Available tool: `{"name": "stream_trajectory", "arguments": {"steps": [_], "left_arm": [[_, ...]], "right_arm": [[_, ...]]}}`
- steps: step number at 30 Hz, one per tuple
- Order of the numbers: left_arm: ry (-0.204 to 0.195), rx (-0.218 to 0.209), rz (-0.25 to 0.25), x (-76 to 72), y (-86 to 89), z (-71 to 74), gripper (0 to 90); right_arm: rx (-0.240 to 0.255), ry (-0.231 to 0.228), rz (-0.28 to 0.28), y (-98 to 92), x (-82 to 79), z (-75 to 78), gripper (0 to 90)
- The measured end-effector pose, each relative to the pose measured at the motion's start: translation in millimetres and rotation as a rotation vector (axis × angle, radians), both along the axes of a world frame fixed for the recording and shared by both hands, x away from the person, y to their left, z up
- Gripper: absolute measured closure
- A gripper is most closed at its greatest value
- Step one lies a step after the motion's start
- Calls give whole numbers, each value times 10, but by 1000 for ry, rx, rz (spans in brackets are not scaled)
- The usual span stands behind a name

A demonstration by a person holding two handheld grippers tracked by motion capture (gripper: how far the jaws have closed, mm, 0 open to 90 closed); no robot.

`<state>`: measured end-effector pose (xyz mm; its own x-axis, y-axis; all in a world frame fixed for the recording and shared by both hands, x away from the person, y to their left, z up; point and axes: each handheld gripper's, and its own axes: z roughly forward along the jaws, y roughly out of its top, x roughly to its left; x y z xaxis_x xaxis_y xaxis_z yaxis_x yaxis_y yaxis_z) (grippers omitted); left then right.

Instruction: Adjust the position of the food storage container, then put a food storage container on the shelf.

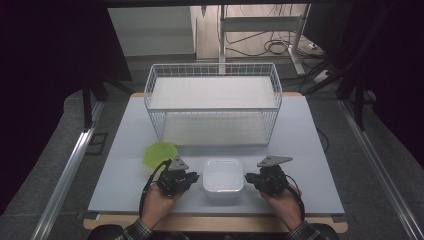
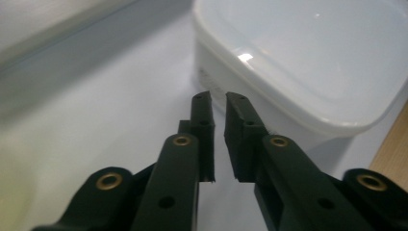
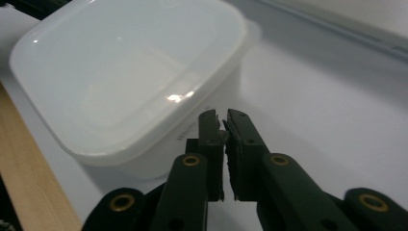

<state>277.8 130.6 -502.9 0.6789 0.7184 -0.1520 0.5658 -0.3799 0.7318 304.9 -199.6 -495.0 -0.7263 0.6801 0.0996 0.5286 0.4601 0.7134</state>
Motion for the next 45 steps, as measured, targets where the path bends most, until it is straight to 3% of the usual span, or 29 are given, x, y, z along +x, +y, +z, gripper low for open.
{"name": "stream_trajectory", "arguments": {"steps": [1, 4, 5, 8, 9, 12, 14, 15, 17, 18, 20, 30, 36, 45], "left_arm": [[-11, -30, -6, -44, 65, 26, 720], [-22, -42, -28, -85, 100, 44, 576], [-12, -30, -60, -116, 109, 33, 516], [-39, 15, -64, -176, 126, -17, 413], [-39, 15, -64, -176, 126, -17, 374], [-71, 6, -78, -226, 170, -48, 281], [-78, 10, -78, -238, 176, -46, 209], [-97, 14, -81, -263, 187, -48, 185], [-102, 13, -83, -273, 191, -55, 170], [-107, 20, -83, -290, 195, -74, 120], [-109, 22, -85, -296, 199, -82, 108], [-93, -62, -100, -274, 205, -90, 55], [-53, -49, -83, -259, 182, -76, 60], [-23, -52, -127, -171, 78, 8, 54]], "right_arm": [[24, -20, -2, -73, -6, 48, 769], [45, -39, -8, -135, -19, 92, 711], [57, -59, -6, -173, -37, 125, 640], [63, -80, -8, -192, -77, 157, 527], [63, -80, -8, -192, -77, 157, 527], [67, -90, 24, -192, -135, 158, 379], [68, -91, 41, -186, -150, 154, 348], [52, -110, 67, -175, -179, 143, 276], [53, -116, 82, -167, -192, 135, 248], [46, -115, 101, -155, -214, 114, 203], [38, -108, 104, -153, -225, 89, 170], [55, -102, 91, -184, -182, 54, 89], [50, -107, 94, -156, -179, 48, 82], [43, -93, 90, -86, -153, 79, 24]]}}
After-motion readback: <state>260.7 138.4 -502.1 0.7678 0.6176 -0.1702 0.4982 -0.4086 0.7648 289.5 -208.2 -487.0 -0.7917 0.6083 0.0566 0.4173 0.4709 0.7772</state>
